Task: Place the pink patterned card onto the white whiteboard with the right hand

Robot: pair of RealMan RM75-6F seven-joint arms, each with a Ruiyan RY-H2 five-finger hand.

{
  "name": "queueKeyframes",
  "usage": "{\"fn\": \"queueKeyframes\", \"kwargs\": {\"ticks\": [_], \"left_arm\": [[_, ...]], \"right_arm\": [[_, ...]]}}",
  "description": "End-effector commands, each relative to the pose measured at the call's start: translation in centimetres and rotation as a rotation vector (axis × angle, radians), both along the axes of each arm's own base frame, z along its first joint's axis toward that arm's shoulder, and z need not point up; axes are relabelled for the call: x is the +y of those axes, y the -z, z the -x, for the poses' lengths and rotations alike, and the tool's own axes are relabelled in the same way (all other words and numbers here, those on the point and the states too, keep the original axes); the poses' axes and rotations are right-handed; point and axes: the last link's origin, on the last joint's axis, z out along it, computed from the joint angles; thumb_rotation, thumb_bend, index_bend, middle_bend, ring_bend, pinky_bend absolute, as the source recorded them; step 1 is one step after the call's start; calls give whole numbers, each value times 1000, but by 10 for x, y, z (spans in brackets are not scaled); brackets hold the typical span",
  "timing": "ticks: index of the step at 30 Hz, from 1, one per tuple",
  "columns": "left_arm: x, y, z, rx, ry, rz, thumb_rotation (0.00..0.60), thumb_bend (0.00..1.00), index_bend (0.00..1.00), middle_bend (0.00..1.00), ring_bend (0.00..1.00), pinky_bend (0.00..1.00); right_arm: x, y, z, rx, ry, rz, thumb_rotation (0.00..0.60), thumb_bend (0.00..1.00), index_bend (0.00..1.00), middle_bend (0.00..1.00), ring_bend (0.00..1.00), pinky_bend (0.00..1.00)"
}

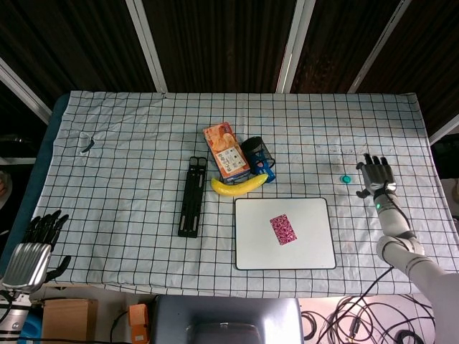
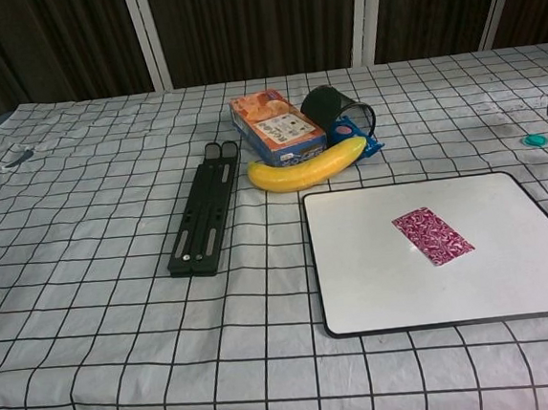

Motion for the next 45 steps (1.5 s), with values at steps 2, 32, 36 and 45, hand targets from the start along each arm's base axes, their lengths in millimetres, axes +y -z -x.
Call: {"fn": "queueKeyframes", "kwargs": {"ticks": [2,32,36,45], "left_arm": [[1,0,0,-1,0,-1,600,329,0,0,0,0],[0,-2,1,-1,-5,-3,600,329,0,0,0,0],[0,-1,0,-1,-4,-2,600,329,0,0,0,0],[-1,-2,0,-2,0,-3,600,329,0,0,0,0]], "right_arm": [[-4,11,-7,-10,-26,-17,600,177,256,0,0,0],[-9,21,-5,9,-20,-43,600,177,322,0,0,0],[-8,21,-3,13,-24,-46,600,177,341,0,0,0],[-2,22,0,31,-36,-64,600,177,382,0,0,0]]}}
